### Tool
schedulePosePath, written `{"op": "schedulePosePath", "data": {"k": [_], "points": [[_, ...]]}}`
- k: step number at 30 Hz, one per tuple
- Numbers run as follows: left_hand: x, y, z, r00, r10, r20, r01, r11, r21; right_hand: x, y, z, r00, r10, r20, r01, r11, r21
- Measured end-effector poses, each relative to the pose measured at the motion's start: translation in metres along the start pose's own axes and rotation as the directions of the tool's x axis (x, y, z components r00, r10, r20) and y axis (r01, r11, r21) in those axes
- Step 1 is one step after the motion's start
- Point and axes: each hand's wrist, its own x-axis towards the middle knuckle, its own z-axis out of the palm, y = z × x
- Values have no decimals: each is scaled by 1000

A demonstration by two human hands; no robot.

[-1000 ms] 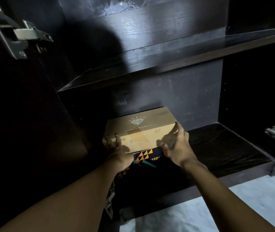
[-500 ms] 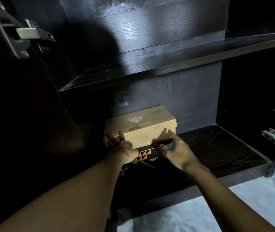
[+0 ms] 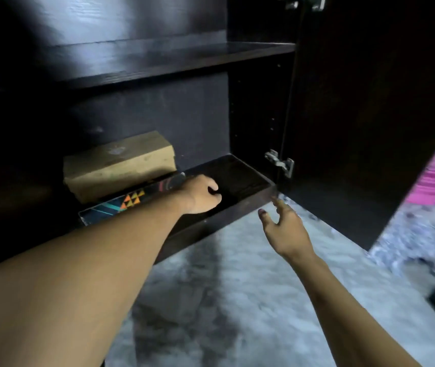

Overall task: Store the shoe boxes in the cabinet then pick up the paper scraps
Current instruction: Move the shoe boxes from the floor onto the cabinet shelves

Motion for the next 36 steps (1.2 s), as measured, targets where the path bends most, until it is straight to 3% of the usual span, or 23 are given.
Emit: {"op": "schedulePosePath", "data": {"k": [7,14,19,23,28,33,36], "points": [[-33,140,36,930,336,150,-329,942,-70,-90,73,-103,968,199,-151,-214,972,-96],[-78,267,129,767,577,281,-529,816,-232,-169,123,-190,850,388,-358,-440,895,-75],[-97,319,214,693,603,395,-475,794,-379,-231,175,-236,683,567,-461,-647,762,-21],[-100,346,266,658,564,499,-405,823,-397,-269,221,-256,532,696,-483,-771,634,66],[-78,360,313,731,476,488,-333,874,-353,-280,263,-260,440,796,-416,-781,568,259],[-51,368,343,844,363,394,-227,909,-351,-268,289,-259,406,785,-468,-595,616,516],[-37,370,357,859,350,374,-169,883,-439,-265,299,-260,395,770,-501,-531,637,559]]}}
